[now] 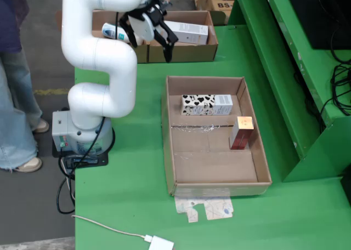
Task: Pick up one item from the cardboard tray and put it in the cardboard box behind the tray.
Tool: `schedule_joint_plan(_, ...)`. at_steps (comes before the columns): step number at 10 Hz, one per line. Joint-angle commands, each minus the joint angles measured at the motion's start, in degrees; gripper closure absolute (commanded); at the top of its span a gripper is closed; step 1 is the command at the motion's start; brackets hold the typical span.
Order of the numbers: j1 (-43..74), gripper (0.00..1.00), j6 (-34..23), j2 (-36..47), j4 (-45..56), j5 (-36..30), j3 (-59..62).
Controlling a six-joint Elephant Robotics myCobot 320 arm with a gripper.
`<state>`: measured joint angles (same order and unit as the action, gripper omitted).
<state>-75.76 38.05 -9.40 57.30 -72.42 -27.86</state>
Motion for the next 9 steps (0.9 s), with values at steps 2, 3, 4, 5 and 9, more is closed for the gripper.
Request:
schedule_joint_plan(2,76.98,0.00,-62.79,76.74,-33.34,-10.84,-89.55)
schedule_joint_plan(3,98.52,0.00,-77.65,62.66,-52.23,-16.85,-92.97)
schedule_joint_plan(4,98.52,0.00,-77.65,62.66,-52.23,-16.85,-92.97)
schedule_joint_plan(5,109.39,0.00,-81.01,59.56,-56.87,-19.78,-94.79)
schedule_joint_plan(9,119.74,0.00,-85.30,54.61,-60.86,-21.68,-94.72)
